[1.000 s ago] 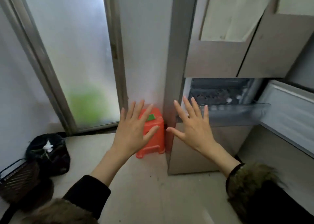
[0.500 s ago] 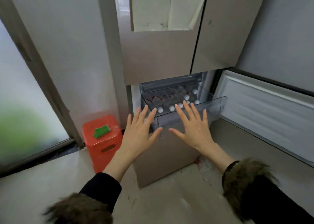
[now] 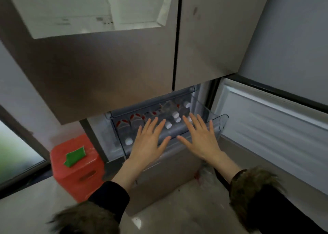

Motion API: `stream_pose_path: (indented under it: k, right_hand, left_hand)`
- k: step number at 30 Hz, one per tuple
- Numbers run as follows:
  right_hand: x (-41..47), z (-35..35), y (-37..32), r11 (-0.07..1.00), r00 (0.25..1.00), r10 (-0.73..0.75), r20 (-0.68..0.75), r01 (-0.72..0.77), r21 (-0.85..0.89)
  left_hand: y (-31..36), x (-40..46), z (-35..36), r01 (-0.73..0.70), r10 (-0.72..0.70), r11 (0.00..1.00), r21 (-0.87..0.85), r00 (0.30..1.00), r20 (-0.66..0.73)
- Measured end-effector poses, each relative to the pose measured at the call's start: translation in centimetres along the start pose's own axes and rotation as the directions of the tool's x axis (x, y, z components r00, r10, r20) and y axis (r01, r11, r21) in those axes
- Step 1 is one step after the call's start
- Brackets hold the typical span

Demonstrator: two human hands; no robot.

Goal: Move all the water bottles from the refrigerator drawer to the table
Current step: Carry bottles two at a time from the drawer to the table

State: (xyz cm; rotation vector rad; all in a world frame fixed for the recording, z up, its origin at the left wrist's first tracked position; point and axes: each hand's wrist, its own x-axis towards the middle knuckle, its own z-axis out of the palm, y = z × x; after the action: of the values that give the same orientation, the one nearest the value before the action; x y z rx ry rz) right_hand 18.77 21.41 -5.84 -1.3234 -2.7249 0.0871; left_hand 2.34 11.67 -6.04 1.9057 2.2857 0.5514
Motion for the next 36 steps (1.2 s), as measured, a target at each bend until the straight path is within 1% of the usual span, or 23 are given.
stream_pose_path:
  k: [3,7,9,10,12,13,16,17,19,20,21,22,23,24,26,27,28,29,30,33,34,36]
  right_hand:
    - [4.5,0.6,3.7,0.997,0.998,-0.060,0.026,0.058,0.056]
    - [9.3,1.3,8.4,0.980,0.983,-0.172,0.061,0.165,0.107]
    - [11.6,2.0,10.2,0.970,0.974,-0.210,0.085,0.196,0.142]
    - [12.8,2.4,10.9,0.966,0.969,-0.222,0.106,0.204,0.160]
    - [15.0,3.2,11.8,0.956,0.955,-0.230,0.189,0.185,0.226]
    - [16.1,3.7,12.0,0.950,0.945,-0.215,0.246,0.144,0.277]
    - [19.0,5.6,12.2,0.890,0.907,-0.125,0.401,-0.076,0.449]
    - [19.7,6.1,12.0,0.851,0.905,-0.082,0.418,-0.155,0.502]
    - [20.8,7.1,11.7,0.756,0.905,0.024,0.425,-0.295,0.584]
    - [21.3,7.5,11.6,0.707,0.904,0.059,0.423,-0.338,0.622]
    - [21.8,7.9,11.5,0.650,0.904,0.082,0.420,-0.368,0.665]
    - [22.3,8.5,11.6,0.566,0.900,0.102,0.424,-0.403,0.719]
    - [22.7,8.7,11.6,0.441,0.885,0.122,0.449,-0.453,0.775]
    - [23.2,9.1,11.7,0.274,0.864,0.128,0.487,-0.503,0.820]
    - [23.7,9.3,11.6,-0.080,0.814,0.102,0.572,-0.567,0.820]
    - [23.9,9.4,11.6,-0.221,0.791,0.074,0.607,-0.580,0.784]
    - [24.2,9.5,11.7,-0.332,0.776,0.038,0.630,-0.585,0.740]
    - [24.4,9.5,11.7,-0.410,0.770,0.000,0.638,-0.582,0.702]
    - [24.5,9.5,11.7,-0.467,0.770,-0.031,0.638,-0.575,0.672]
    - [24.9,9.3,11.6,-0.556,0.757,-0.044,0.652,-0.561,0.614]
    - [25.0,9.5,11.5,-0.578,0.749,-0.039,0.662,-0.557,0.596]
    - [25.2,9.9,11.2,-0.606,0.722,-0.041,0.691,-0.567,0.558]
  left_hand:
    - [1.0,4.3,2.3,0.055,-0.055,0.998,0.003,0.998,-0.029]
    - [2.1,9.2,5.3,0.193,-0.193,0.981,-0.004,0.981,-0.019]
    - [2.7,11.6,6.8,0.273,-0.272,0.958,-0.088,0.962,0.014]
    - [2.9,12.8,7.3,0.320,-0.316,0.933,-0.166,0.947,0.047]
    - [3.4,14.9,8.3,0.426,-0.413,0.837,-0.343,0.904,0.114]
    - [3.7,15.8,8.7,0.475,-0.461,0.772,-0.423,0.876,0.142]
    - [3.9,17.9,9.6,0.566,-0.599,0.580,-0.586,0.784,0.164]
    - [3.9,18.5,9.8,0.584,-0.647,0.481,-0.653,0.740,0.185]
    - [3.8,19.2,10.0,0.576,-0.696,0.188,-0.796,0.650,0.306]
    - [3.7,19.7,10.2,0.548,-0.689,0.022,-0.836,0.614,0.385]
    - [3.6,19.9,10.4,0.516,-0.671,-0.117,-0.848,0.589,0.451]
    - [3.3,20.2,10.8,0.479,-0.652,-0.224,-0.849,0.573,0.496]
    - [3.0,20.4,11.0,0.448,-0.641,-0.300,-0.842,0.559,0.526]
    - [2.7,20.7,11.3,0.420,-0.633,-0.360,-0.833,0.545,0.549]
    - [2.6,21.1,11.2,0.374,-0.623,-0.442,-0.815,0.526,0.579]
    - [2.7,21.3,11.1,0.362,-0.614,-0.467,-0.807,0.524,0.591]
    - [2.9,21.5,11.1,0.341,-0.602,-0.493,-0.800,0.529,0.597]
    - [3.0,21.8,11.0,0.331,-0.599,-0.508,-0.796,0.528,0.602]
    - [3.0,22.1,11.1,0.319,-0.598,-0.517,-0.794,0.529,0.602]
    - [2.7,22.4,11.5,0.296,-0.589,-0.552,-0.780,0.524,0.616]
    - [2.6,22.3,11.6,0.303,-0.588,-0.557,-0.773,0.514,0.625]
    - [2.5,22.3,11.7,0.335,-0.605,-0.548,-0.766,0.474,0.640]
